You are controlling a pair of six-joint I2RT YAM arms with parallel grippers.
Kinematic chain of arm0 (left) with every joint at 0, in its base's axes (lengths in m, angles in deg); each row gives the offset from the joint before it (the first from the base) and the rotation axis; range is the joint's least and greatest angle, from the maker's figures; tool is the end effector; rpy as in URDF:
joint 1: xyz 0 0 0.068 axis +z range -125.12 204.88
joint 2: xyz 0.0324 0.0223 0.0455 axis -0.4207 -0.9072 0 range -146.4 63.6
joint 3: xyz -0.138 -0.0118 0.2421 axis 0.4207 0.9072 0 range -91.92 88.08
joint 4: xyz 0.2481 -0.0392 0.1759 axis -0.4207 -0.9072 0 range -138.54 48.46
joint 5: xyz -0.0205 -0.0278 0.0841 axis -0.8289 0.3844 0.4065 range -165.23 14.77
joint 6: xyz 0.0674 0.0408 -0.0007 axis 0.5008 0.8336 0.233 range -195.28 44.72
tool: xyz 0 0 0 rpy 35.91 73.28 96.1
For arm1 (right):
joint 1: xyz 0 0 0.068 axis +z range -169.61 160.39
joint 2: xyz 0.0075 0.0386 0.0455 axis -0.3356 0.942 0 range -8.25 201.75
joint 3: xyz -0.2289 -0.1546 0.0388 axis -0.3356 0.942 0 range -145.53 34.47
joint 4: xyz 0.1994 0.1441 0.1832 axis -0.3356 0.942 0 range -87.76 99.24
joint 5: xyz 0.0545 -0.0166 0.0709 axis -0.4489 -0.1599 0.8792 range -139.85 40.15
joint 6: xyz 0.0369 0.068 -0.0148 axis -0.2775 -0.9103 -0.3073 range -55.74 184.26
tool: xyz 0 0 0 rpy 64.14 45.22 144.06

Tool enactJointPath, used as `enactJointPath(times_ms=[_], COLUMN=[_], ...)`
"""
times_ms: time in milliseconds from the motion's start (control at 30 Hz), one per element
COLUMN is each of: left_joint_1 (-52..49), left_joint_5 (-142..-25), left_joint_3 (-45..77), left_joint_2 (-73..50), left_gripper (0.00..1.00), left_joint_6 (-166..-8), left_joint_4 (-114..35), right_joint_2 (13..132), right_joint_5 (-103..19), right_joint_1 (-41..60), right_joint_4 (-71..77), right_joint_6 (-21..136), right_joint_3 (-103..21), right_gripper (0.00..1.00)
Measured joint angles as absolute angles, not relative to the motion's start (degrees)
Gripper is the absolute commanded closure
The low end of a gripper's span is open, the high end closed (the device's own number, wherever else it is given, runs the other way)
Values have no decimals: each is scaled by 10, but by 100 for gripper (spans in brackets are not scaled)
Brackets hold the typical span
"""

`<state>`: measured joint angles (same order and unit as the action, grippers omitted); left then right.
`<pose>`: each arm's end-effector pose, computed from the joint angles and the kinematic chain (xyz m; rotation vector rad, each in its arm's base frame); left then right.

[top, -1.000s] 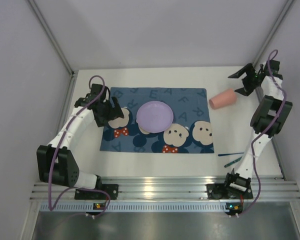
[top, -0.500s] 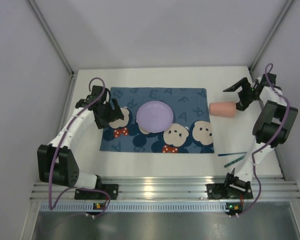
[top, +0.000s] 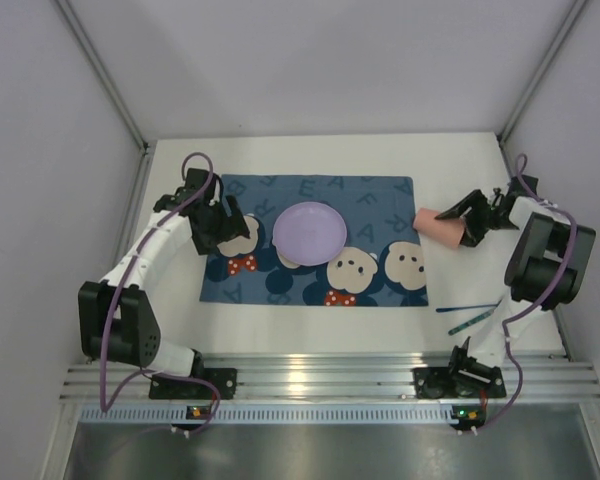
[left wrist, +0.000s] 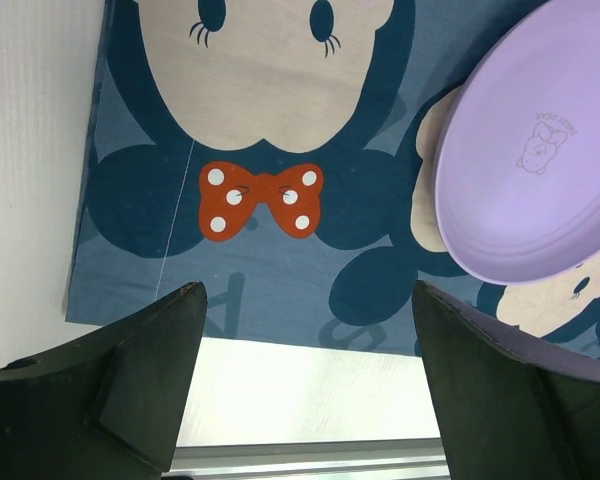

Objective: Set the dinner table for one person

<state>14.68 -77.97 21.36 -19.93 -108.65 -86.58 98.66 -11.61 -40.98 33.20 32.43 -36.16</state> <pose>0.3477 -0.0658 0.2300 -0.5235 2.6346 -0.3096 0.4058 -0.1140 0.1300 1.0221 2.4538 0.9641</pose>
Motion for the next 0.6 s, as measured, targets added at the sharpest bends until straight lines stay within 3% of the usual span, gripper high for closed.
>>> enactJointPath(times_ms=[67, 100, 267, 367, 433, 600], left_joint_1=[147, 147, 147, 147, 147, 147], left_joint_5=[-780, -781, -781, -781, -782, -784], left_joint_3=[213, 213, 213, 213, 214, 219], left_joint_2=[-199, -199, -191, -179, -172, -168], left_gripper=[12, 12, 12, 12, 12, 12], left_joint_6=[-1084, -1083, -1078, -1077, -1078, -1077], left_joint_4=[-866, -866, -869, -871, -871, -871], right_joint_2=[987, 986, 966, 947, 939, 946], right_joint_5=[-108, -99, -75, -105, -147, -269], right_joint_1=[-408, -406, -398, -394, -391, -358], right_joint_4=[330, 329, 302, 314, 339, 462], right_joint_6=[325, 323, 321, 329, 338, 372], right_joint_3=[-340, -338, -345, -374, -401, -559], right_gripper=[47, 58, 78, 88, 100, 100])
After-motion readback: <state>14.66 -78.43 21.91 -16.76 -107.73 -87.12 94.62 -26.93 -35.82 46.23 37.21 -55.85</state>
